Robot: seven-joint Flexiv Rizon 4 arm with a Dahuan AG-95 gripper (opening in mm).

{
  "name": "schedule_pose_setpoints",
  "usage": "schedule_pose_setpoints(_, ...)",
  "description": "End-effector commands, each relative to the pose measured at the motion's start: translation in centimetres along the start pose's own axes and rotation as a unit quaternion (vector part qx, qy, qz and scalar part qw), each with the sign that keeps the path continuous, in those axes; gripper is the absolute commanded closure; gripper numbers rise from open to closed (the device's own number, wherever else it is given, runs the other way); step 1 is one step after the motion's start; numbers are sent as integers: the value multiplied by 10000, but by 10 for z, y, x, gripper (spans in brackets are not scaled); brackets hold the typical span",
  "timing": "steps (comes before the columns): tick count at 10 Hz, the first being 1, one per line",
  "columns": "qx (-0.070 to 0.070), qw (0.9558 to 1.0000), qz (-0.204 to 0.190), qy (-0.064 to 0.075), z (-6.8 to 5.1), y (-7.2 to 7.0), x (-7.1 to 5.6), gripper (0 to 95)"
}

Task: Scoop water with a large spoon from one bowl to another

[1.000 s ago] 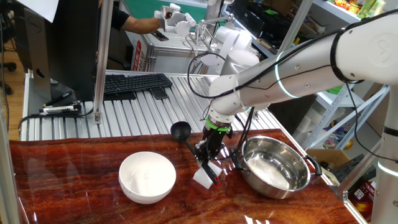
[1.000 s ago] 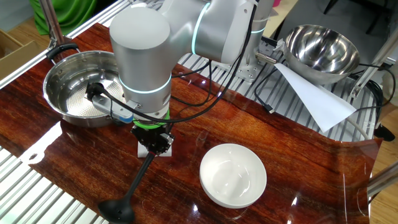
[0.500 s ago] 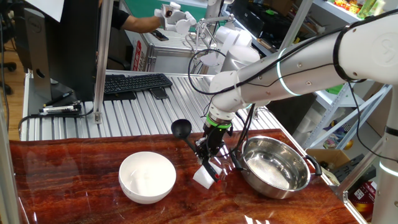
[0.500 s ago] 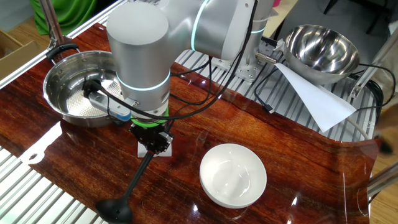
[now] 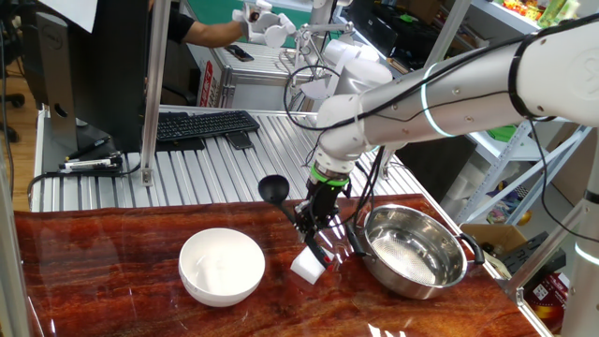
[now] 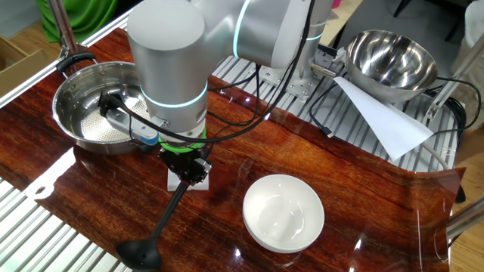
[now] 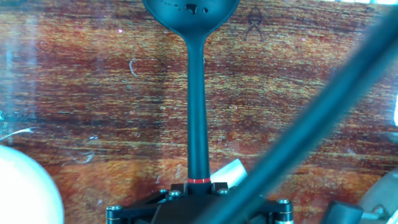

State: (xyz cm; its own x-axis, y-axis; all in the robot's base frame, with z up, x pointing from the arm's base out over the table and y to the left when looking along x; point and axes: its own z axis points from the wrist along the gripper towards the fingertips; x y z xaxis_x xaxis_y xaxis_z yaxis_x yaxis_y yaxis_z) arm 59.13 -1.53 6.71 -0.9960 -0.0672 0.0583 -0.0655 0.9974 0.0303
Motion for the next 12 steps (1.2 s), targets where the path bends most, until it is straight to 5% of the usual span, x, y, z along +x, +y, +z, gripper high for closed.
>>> schedule_pose_setpoints(1, 0, 10000, -9, 69, -6, 0, 0, 950)
schedule_pose_setpoints(6, -21, 10000, 7, 55, -31, -1, 8, 950)
schedule_pose_setpoints(12, -147, 9998, -138, 53, -50, -16, 39, 950)
